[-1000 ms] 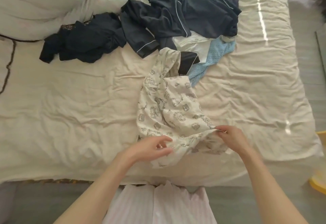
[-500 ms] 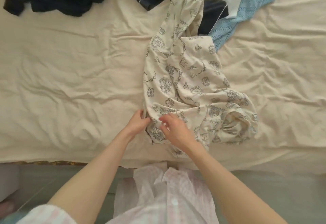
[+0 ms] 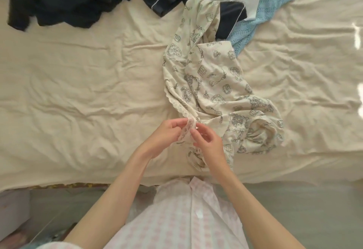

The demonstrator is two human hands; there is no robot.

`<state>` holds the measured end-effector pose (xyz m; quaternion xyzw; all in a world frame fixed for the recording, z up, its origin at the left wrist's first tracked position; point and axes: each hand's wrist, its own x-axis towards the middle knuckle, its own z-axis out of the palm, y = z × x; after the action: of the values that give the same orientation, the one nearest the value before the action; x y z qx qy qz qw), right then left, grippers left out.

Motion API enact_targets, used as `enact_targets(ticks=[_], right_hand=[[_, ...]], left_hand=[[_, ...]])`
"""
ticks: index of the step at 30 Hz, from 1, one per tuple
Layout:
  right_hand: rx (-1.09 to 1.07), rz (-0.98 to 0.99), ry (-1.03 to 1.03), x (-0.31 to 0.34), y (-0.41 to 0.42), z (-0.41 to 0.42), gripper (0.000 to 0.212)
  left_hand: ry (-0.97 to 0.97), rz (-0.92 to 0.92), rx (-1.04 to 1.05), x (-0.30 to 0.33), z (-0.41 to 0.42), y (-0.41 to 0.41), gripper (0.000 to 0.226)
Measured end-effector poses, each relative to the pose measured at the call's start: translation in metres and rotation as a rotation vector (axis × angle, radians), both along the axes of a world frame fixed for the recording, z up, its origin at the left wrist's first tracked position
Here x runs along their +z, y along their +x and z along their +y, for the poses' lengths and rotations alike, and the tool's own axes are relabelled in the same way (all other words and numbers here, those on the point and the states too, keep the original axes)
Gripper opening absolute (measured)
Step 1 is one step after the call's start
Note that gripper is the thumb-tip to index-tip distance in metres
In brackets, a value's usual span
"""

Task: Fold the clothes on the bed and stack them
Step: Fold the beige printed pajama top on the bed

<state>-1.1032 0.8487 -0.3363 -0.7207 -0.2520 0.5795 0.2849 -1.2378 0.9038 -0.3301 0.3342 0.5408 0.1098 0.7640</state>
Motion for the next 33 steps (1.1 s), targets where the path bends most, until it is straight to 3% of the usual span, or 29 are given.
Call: enact_targets(ticks=[5,7,10,13,18,20,22,25,28,30,33], right_hand=[[-0.258,0.295,-0.148,-0.001,0.005,0.007,0.021],[-0.335,0.408,-0.183,-0.002,0.007,0.008,0.017],[-0.404,0.609,-0.213,-0.001,0.010,0.008,0.030],[-0.416,0.662,-0.228,0.000,0.017,0.006,0.024],[-0.360,0.532,-0.205,0.004,0.038,0.016,0.024],[-0.308,0.488,-0.214,0.004,0.039,0.023,0.011],[-0.297,0.466,-0.212,0.005,0.041,0.030,0.010],[-0.350,0.532,-0.166,0.008,0.053,0.036,0.018],[-0.355,0.517,-0.143,0.014,0.073,0.039,0.016],[-0.300,0.421,-0.121,0.021,0.087,0.041,0.014],[-0.076,0.061,-0.033,0.040,0.112,0.042,0.028]], left_hand=[[0.075,-0.097,-0.143,0.000,-0.010,0.004,0.066],[0.154,-0.050,-0.206,-0.004,-0.014,0.007,0.059],[0.330,0.102,-0.420,-0.016,-0.010,0.013,0.046],[0.447,0.130,-0.477,-0.019,0.006,0.017,0.054],[0.438,0.040,-0.596,-0.024,0.036,0.021,0.065],[0.462,0.053,-0.522,-0.028,0.040,0.030,0.059],[0.587,0.177,-0.493,-0.040,0.046,0.033,0.053],[0.843,0.518,-0.743,-0.058,0.057,0.029,0.044],[0.916,0.707,-0.829,-0.059,0.069,0.027,0.033],[0.990,0.724,-0.741,-0.053,0.077,0.028,0.029],[1.061,0.748,-0.523,-0.031,0.093,0.027,0.030]])
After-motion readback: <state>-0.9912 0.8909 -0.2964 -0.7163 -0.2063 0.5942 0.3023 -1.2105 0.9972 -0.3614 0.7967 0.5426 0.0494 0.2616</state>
